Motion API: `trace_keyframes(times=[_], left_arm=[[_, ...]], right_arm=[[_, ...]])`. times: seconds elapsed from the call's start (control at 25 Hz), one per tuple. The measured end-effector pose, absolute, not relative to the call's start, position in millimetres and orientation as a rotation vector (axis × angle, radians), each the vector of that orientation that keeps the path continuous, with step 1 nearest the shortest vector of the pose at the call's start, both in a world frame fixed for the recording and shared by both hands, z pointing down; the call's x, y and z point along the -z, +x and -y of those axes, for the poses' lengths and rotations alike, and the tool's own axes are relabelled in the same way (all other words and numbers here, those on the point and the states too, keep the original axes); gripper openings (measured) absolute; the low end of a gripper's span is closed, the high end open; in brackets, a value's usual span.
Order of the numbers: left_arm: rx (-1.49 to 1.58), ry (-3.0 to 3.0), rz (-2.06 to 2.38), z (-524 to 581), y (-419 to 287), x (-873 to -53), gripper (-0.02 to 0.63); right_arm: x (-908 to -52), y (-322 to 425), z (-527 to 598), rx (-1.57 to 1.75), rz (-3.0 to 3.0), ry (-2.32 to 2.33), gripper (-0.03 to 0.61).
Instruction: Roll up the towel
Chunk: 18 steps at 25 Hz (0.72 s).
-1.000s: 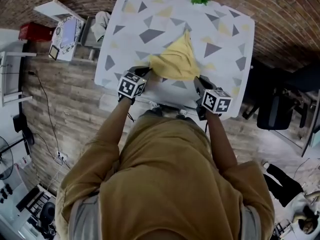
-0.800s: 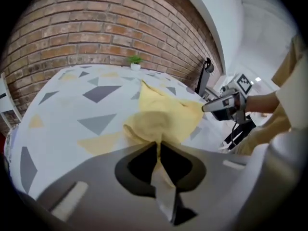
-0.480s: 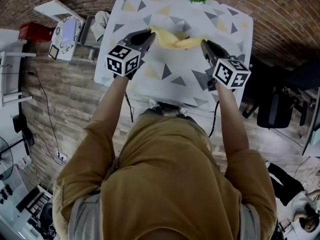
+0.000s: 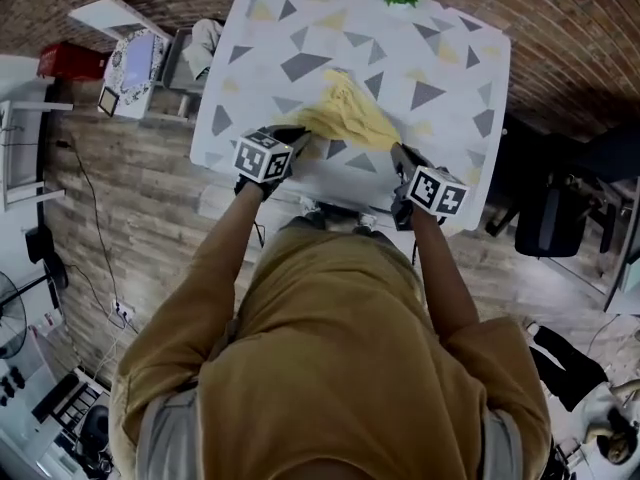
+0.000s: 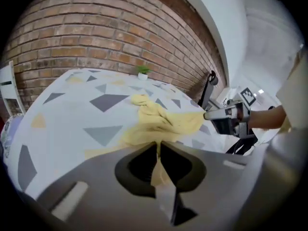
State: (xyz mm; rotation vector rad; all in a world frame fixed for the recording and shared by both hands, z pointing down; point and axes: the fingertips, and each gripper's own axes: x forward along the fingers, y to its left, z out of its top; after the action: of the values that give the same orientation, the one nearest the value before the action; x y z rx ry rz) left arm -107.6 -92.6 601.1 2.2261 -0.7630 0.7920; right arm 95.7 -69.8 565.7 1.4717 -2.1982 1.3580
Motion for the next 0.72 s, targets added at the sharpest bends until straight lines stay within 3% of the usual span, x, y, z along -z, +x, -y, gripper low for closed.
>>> trace_keyframes(times=[0.28, 0.44, 0.72], left_arm=[[-0.613, 2.336, 0.754, 104, -98, -570, 0.083], [-0.338, 2.416, 0.802, 156, -92, -504, 0.083], [-0.185, 2.368, 0.687, 178, -93, -454, 0.084]], right_arm=[[-552, 94, 69, -1.308, 2.236, 1.508, 0.021], [-478, 104, 121, -1.120, 2.433, 1.584, 0.020], [-352, 123, 179, -0.937, 2.723, 1.689, 0.020]])
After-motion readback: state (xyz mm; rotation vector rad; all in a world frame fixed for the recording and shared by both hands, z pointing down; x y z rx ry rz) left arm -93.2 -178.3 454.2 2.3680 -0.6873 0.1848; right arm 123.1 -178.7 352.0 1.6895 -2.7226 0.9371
